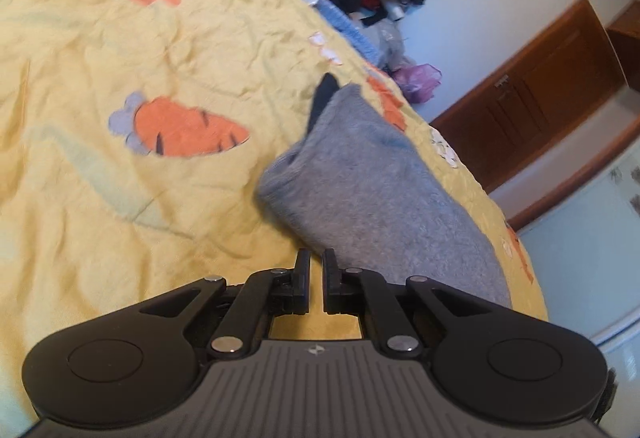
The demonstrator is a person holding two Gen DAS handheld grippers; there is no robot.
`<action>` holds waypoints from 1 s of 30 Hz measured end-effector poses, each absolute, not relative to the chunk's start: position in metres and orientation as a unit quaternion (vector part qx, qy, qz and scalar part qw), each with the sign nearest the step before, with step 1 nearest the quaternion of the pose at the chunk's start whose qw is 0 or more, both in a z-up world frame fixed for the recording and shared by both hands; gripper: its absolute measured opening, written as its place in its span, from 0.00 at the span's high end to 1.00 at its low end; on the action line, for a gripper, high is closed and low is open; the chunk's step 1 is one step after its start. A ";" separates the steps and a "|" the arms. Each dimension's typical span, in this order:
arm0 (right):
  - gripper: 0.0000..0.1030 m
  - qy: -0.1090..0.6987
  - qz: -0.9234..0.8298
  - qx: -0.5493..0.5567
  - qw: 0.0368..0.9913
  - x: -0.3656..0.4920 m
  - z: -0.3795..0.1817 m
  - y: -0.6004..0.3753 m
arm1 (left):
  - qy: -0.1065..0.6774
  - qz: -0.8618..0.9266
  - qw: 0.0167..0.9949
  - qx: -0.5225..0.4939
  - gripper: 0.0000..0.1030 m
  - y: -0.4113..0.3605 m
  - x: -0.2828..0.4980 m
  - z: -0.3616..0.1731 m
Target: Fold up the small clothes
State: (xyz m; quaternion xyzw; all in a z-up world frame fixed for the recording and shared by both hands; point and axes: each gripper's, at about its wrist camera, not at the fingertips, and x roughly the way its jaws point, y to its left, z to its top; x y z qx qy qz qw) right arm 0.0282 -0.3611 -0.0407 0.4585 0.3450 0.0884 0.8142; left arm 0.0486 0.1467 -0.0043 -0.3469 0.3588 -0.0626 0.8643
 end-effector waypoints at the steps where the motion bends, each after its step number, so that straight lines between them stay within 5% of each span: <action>1: 0.66 0.338 0.088 0.463 0.814 0.028 -0.040 -0.361 | 0.358 -0.054 0.857 -0.366 0.94 0.149 0.052 -0.009; 3: 0.45 0.332 0.092 0.465 0.816 0.028 -0.034 -0.357 | 0.362 -0.048 0.837 -0.409 0.86 0.153 0.063 -0.019; 6: 0.29 0.327 0.099 0.458 0.821 0.027 -0.026 -0.352 | 0.349 -0.048 0.821 -0.450 0.78 0.154 0.076 -0.033; 13: 0.33 0.332 0.091 0.460 0.819 0.024 -0.031 -0.357 | 0.328 -0.013 0.838 -0.435 0.78 0.145 0.080 -0.024; 17: 0.33 0.328 0.088 0.455 0.824 0.014 -0.032 -0.363 | 0.303 -0.010 0.854 -0.424 0.46 0.147 0.053 -0.018; 21: 0.33 0.321 0.089 0.451 0.828 0.025 -0.034 -0.358 | 0.297 -0.003 0.861 -0.413 0.42 0.141 0.069 -0.016; 24: 0.40 0.316 0.087 0.451 0.830 0.038 -0.035 -0.348 | 0.290 0.010 0.876 -0.385 0.48 0.132 0.088 -0.015; 25: 0.49 0.316 0.084 0.453 0.829 0.043 -0.037 -0.345 | 0.294 0.019 0.879 -0.376 0.59 0.130 0.094 -0.014; 26: 0.80 0.322 0.083 0.455 0.826 0.048 -0.040 -0.343 | 0.305 0.027 0.877 -0.370 0.93 0.129 0.099 -0.016; 27: 0.87 0.332 0.080 0.455 0.822 0.054 -0.045 -0.342 | 0.318 0.031 0.870 -0.375 0.95 0.130 0.104 -0.020; 30: 0.88 0.341 0.076 0.436 0.829 0.062 -0.046 -0.340 | 0.312 0.037 0.870 -0.379 0.95 0.133 0.099 -0.018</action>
